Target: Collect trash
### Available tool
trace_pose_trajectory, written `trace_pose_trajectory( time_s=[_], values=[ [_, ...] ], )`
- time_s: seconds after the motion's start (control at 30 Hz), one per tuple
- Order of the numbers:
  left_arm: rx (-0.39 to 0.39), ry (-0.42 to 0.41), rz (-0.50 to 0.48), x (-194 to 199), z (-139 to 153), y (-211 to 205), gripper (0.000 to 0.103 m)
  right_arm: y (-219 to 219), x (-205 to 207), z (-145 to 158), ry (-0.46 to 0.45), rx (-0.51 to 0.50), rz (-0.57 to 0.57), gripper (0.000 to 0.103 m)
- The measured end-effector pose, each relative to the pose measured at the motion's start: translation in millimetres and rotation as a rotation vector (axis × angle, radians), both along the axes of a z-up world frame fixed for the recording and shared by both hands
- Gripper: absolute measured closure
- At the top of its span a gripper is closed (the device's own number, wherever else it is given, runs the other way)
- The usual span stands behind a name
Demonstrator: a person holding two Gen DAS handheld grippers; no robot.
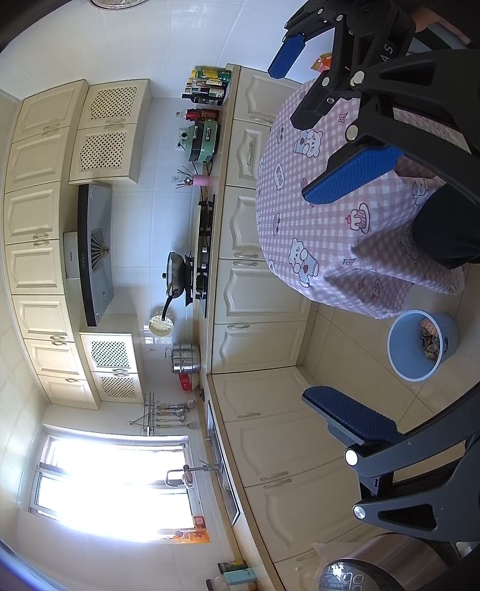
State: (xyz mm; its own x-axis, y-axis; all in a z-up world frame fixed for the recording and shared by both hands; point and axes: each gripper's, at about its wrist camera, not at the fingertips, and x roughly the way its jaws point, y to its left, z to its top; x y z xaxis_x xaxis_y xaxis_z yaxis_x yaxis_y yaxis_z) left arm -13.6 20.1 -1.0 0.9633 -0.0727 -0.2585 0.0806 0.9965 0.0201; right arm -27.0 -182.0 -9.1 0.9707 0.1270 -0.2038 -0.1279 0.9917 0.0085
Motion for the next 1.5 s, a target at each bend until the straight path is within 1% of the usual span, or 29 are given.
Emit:
trace_pose_trajectory(
  time_s=[0.47,0.67,0.73,0.9,1.0,1.07,1.17,1.3,1.37,1.43,1.5],
  values=[
    [-0.01,0.007,0.014,4.5,-2.6,2.2,0.008,2.9,10.1,-1.2,0.012,-0.007,0.022,0.01],
    [-0.02,0.023,0.026,14.5,-4.8,7.3,0.008,4.1,25.8,-6.4,0.036,-0.012,0.037,0.01],
    [-0.025,0.038,0.034,21.6,-8.4,10.2,0.008,2.8,33.5,-9.2,0.046,-0.01,0.041,0.01],
    [-0.038,0.11,0.058,45.6,-25.6,18.1,0.008,-8.5,65.8,-23.6,0.096,-0.016,0.021,0.01],
    [-0.04,0.182,0.085,63.2,-44.3,25.7,0.008,-29.3,95.7,-36.1,0.145,-0.036,-0.03,0.01],
    [-0.036,0.237,0.115,75.2,-59.0,32.0,0.008,-49.2,121.5,-44.9,0.197,-0.044,-0.076,0.01],
    [-0.034,0.297,0.155,86.4,-77.2,43.1,0.008,-89.5,174.5,-65.4,0.319,-0.043,-0.154,0.01],
    [-0.051,0.395,0.224,102.9,-105.5,64.0,0.008,-134.8,244.2,-95.1,0.493,-0.036,-0.204,0.01],
    [-0.052,0.437,0.252,107.9,-119.2,74.7,0.008,-154.5,274.9,-110.3,0.582,-0.046,-0.249,0.01],
    [-0.052,0.468,0.284,111.1,-130.5,85.5,0.008,-174.1,303.4,-123.4,0.626,-0.061,-0.273,0.01],
    [-0.06,0.496,0.316,114.0,-140.3,96.8,0.008,-190.1,323.0,-133.4,0.67,-0.048,-0.301,0.01]
  ],
)
